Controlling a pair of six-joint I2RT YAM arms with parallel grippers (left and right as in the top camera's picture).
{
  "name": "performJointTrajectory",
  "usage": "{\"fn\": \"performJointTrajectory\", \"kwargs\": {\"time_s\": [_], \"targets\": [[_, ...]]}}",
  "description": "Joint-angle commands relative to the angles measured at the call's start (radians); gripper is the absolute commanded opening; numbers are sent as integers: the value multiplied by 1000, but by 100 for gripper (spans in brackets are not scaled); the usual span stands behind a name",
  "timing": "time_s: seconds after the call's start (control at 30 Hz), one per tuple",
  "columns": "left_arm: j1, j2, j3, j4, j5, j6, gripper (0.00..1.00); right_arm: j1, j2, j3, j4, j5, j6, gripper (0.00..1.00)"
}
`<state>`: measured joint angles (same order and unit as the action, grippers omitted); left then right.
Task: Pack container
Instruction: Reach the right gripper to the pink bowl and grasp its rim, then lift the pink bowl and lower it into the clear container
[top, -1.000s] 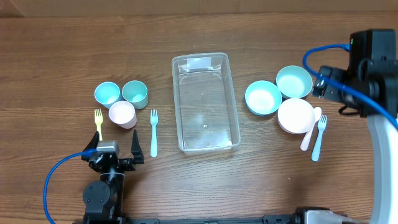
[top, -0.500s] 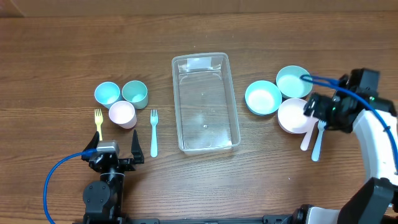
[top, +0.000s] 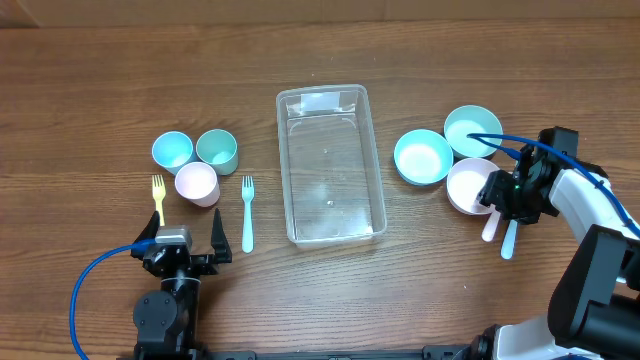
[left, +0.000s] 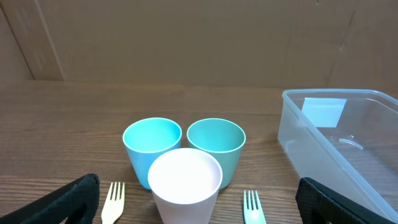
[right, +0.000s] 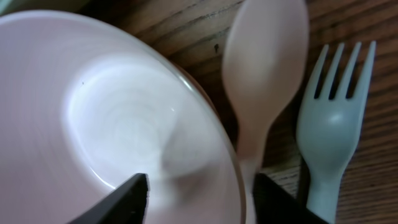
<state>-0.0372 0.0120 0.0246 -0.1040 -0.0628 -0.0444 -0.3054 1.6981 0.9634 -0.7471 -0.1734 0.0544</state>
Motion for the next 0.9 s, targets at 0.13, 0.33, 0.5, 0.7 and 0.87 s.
{"fn": "performJointTrajectory", "kwargs": {"time_s": [0.13, 0.33, 0.5, 0.7, 0.87], "targets": [[6, -7, -5, 4, 11, 19, 100, 2, 11, -2, 10, -15, 25, 36], [6, -7, -5, 4, 11, 19, 100, 2, 10, 37, -26, -11, 33, 21], [6, -8, -5, 4, 11, 19, 100, 2, 8, 179, -201, 49, 107, 4], [6, -8, -5, 4, 11, 19, 100, 3, -90, 249, -317, 75, 107, 4], [6, -8, -5, 4, 11, 19, 100, 111, -261, 250, -362, 75, 107, 4]]}}
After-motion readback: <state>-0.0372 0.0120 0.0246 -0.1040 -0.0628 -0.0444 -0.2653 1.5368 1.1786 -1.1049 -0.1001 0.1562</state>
